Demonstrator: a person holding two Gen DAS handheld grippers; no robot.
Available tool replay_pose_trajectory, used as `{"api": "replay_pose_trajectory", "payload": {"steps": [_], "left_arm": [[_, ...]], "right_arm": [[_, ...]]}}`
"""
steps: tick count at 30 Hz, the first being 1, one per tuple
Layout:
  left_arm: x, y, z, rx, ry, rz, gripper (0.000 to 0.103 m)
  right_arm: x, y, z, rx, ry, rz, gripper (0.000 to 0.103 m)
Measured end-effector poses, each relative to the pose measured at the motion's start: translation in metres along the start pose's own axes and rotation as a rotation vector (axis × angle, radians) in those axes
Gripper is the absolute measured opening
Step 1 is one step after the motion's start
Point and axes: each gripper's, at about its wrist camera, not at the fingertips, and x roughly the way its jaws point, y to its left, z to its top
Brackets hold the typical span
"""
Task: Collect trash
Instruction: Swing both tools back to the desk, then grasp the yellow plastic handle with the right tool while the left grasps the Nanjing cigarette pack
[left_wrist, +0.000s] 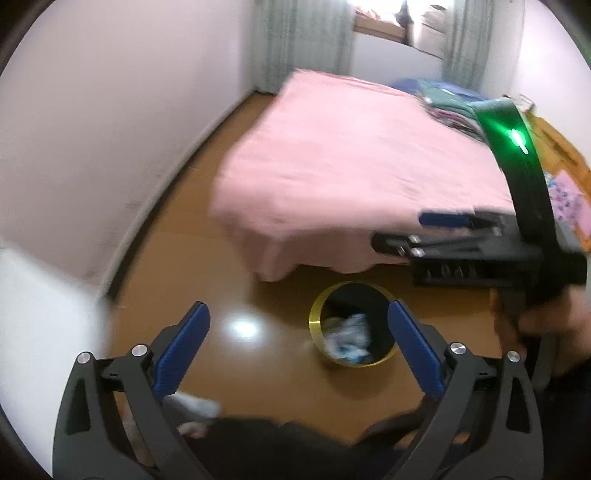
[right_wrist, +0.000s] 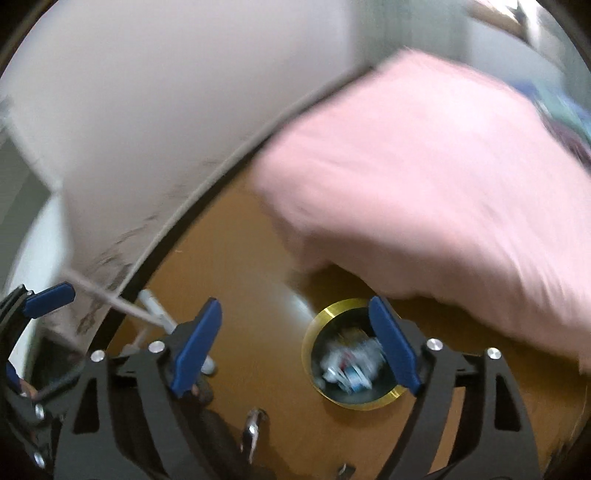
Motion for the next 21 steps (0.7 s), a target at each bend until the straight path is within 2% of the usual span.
{"api": "replay_pose_trajectory", "payload": {"steps": [3,6,7,10,14,16,18,21], "left_arm": [[-0.056,0.053,-0.034,-0.025,-0.004,0.124,0.094],[-0.12,0.128,-0.088,-0.121,0.015,0.312,0.094],[-0.135,0.145,-0.101,-0.147,0.023,0.354,0.094],[-0.199,0.216,-0.164,-0.257,0.076,0.54,0.094],[-0.247,0.275,-0.235,-0.367,0.179,0.685,0.094],[-0.258,0.296,-0.264,-0.41,0.218,0.685,0.094],[-0.258,0.303,-0.278,-0.432,0.23,0.691,0.094],[-0.248,0.314,-0.288,-0.436,0.227,0.629,0.094]], "right_arm": [[0.002,0.086,0.018,-0.157,-0.011,0.126,0.082],[0.012,0.172,0.024,-0.29,0.01,0.251,0.082],[0.016,0.202,0.022,-0.338,0.021,0.286,0.082],[0.024,0.279,0.014,-0.465,0.06,0.377,0.082],[0.03,0.36,-0.002,-0.601,0.099,0.457,0.082],[0.032,0.389,-0.007,-0.649,0.116,0.479,0.082],[0.035,0.416,-0.014,-0.694,0.132,0.492,0.082],[0.032,0.442,-0.024,-0.735,0.151,0.502,0.082]]}}
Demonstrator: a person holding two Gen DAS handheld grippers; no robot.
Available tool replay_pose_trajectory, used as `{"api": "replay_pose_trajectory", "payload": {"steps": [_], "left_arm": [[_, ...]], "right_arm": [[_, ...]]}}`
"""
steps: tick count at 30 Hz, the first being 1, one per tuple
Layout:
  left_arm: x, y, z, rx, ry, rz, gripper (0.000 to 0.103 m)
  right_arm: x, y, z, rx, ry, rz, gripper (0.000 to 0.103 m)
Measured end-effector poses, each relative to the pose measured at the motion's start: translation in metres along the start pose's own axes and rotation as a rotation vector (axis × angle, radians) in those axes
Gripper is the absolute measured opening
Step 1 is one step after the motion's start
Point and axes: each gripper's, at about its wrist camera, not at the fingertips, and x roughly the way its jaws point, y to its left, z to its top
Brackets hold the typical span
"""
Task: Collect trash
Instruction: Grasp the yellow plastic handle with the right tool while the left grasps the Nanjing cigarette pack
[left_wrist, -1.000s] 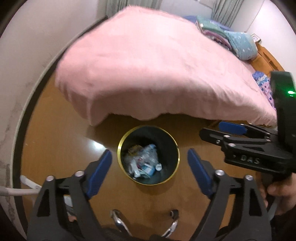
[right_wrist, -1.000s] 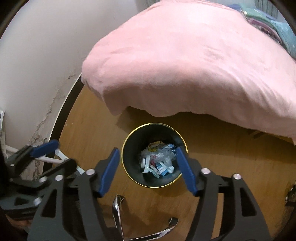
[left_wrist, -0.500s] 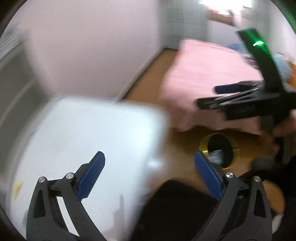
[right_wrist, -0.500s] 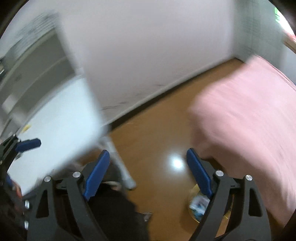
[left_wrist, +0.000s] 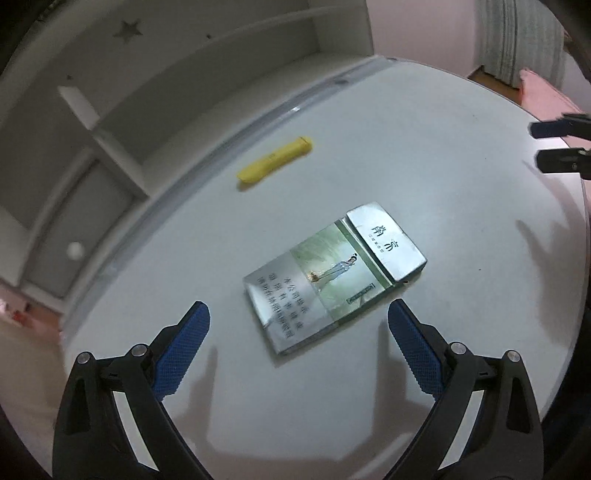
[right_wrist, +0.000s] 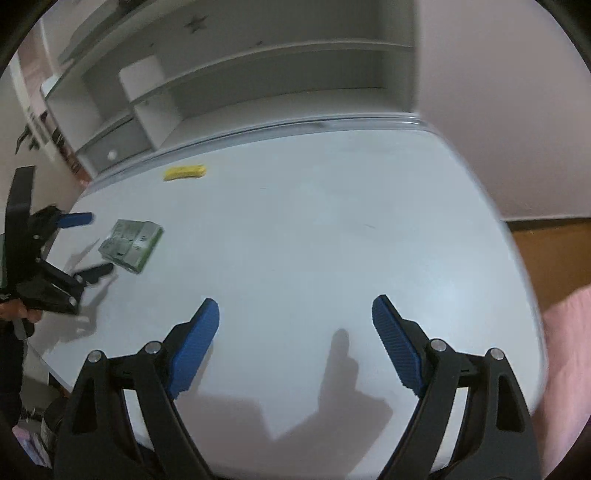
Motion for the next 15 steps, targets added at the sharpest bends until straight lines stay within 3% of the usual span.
{"api": "replay_pose_trajectory", "payload": {"steps": [3,8,12,14,15], "left_arm": [[0.013,0.001,0.013,-0.013,-0.015,-0.061,0.096],[0.034,0.024,0.032,-0.081,-0.002,-0.051,0.096],[0.042,0.038,0.034,-0.151,0.019,-0.124,0.096],[0.044,0.044,0.031,-0.178,0.023,-0.149,0.093],[0.042,0.048,0.03,-0.19,0.018,-0.133,0.085]], "right_arm": [[0.011,0.016,0.016,-0.034,0.011,0.003,0.082],[0.035,0.037,0.054,-0.084,0.034,0.03,0.082],[0.067,0.062,0.098,-0.214,0.092,0.038,0.082],[0.079,0.072,0.115,-0.276,0.117,0.042,0.082],[0.09,0.083,0.129,-0.328,0.149,0.055,0.082]]}}
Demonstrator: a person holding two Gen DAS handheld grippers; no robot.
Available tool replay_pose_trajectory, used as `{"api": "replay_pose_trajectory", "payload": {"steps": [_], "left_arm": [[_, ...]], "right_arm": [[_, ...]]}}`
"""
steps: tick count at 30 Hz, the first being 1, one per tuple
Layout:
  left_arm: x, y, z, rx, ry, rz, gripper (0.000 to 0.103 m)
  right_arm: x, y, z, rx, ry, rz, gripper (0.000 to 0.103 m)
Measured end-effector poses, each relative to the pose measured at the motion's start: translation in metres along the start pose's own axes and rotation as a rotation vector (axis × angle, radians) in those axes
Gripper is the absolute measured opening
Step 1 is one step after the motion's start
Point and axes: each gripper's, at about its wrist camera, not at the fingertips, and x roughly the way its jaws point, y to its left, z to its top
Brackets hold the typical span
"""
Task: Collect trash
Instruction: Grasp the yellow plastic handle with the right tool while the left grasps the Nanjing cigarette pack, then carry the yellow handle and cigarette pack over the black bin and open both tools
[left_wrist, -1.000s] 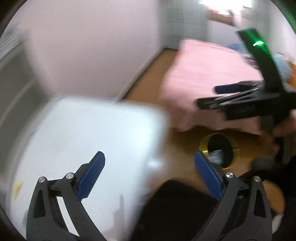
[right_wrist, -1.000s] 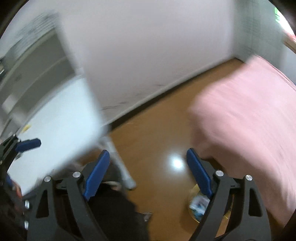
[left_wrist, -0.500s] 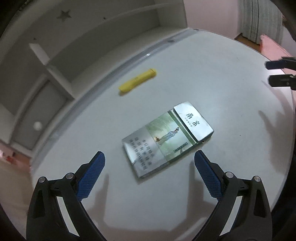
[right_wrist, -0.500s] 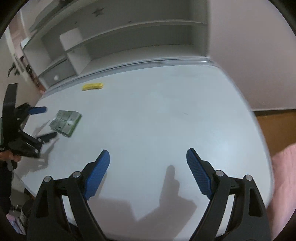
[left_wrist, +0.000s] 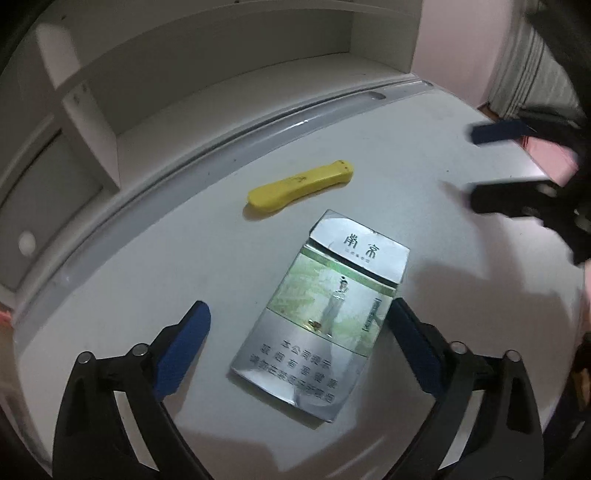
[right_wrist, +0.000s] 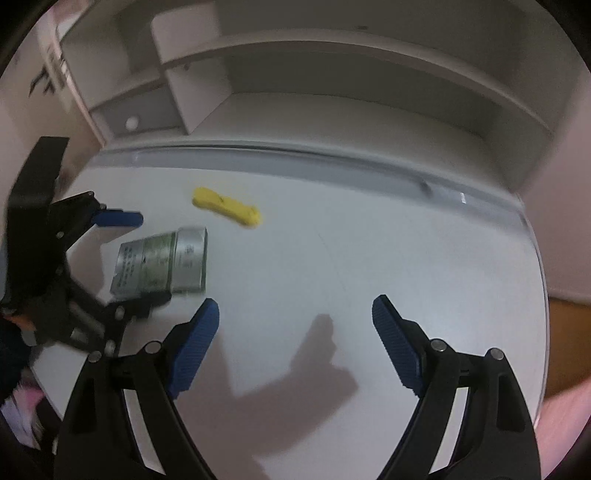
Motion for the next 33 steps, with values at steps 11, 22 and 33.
{"api": "replay_pose_trajectory", "payload": {"steps": [11,22,33], "left_arm": [[-0.024,0.017,-0.023,-0.07,-0.005,0.017,0.057],[-0.05,0.004,-0.026,-0.123,-0.037,0.049,0.057],[-0.07,-0.152,0.004,0.07,-0.115,-0.115,0.057]], "right_arm": [[0.059,0.054,0.082,-0.322,0.215,0.059,0.052],[0.052,0.055,0.052,-0.25,0.224,0.085,0.014],[-0.097,-0.072,-0.163,0.216,0.012,-0.102,0.014]]}}
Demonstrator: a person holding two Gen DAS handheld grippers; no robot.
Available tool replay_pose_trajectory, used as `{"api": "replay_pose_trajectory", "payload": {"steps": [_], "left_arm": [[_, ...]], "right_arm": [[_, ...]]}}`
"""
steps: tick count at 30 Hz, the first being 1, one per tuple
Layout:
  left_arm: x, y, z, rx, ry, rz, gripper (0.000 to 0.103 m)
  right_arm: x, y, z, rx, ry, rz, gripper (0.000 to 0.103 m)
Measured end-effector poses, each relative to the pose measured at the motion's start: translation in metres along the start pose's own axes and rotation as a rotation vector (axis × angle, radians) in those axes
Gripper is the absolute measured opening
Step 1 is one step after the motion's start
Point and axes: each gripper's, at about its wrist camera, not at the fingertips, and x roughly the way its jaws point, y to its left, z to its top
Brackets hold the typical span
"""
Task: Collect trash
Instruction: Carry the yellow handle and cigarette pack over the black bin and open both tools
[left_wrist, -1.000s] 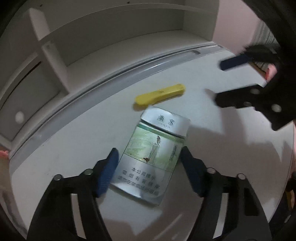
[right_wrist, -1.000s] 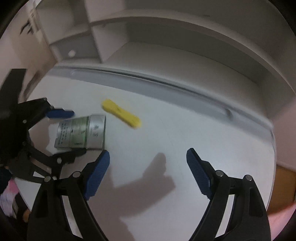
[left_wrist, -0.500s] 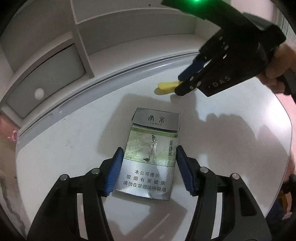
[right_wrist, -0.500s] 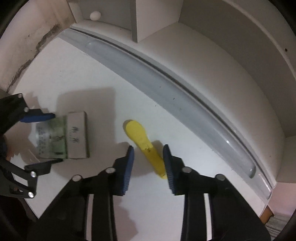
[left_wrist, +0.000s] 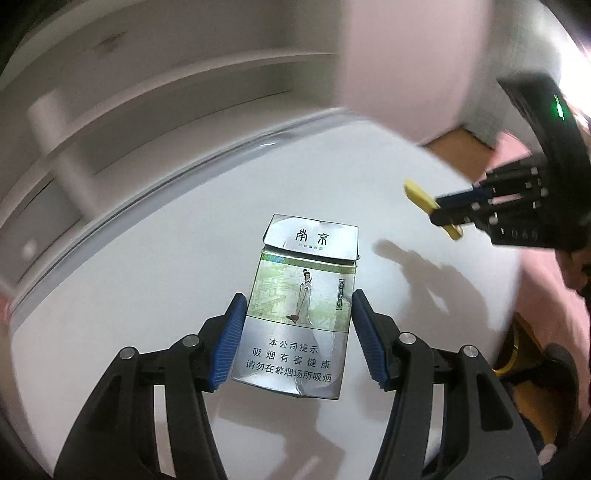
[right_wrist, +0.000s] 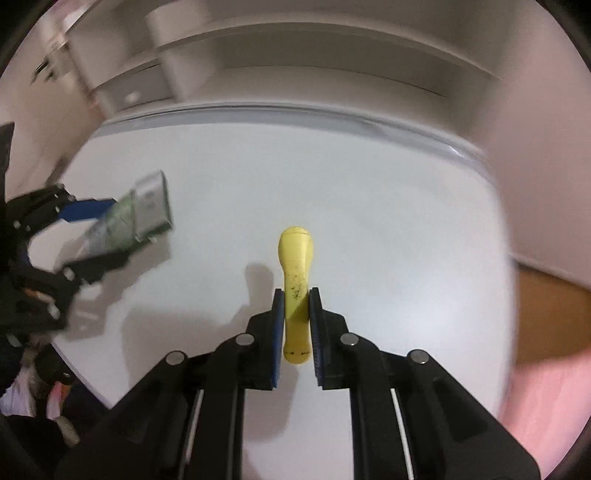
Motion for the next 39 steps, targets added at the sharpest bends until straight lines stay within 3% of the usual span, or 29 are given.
{"api": "replay_pose_trajectory", "payload": {"steps": [2,7,13,18,21,27,34,39], "left_arm": [[0.01,-0.036,0.011,0.063,-0.01,-0.049,0.057],[0.031,-0.166,0.031,0.219,-0.01,-0.254,0.057],[0.066,-0.311,0.036,0.377,0.041,-0.485,0.057],[0.111,-0.405,0.022,0.484,0.125,-0.599,0.057],[0.133,-0.452,0.015,0.544,0.141,-0.617,0.057],[0.186,-0.515,-0.008,0.613,0.24,-0.626,0.057],[0.209,-0.557,-0.036,0.64,0.299,-0.603,0.057],[0.212,-0.562,-0.043,0.644,0.314,-0.593,0.057]], "right_arm": [[-0.022,-0.035,-0.047,0.108,-0.02,-0.071,0.014],[-0.07,-0.115,-0.17,0.411,-0.067,-0.198,0.014],[-0.106,-0.178,-0.318,0.758,-0.08,-0.36,0.014],[-0.122,-0.21,-0.434,1.039,-0.084,-0.421,0.014],[-0.12,-0.219,-0.482,1.163,-0.078,-0.418,0.014],[-0.104,-0.23,-0.535,1.278,-0.049,-0.387,0.014],[-0.086,-0.25,-0.545,1.302,-0.043,-0.35,0.014],[-0.079,-0.255,-0.543,1.303,-0.047,-0.335,0.014]]}}
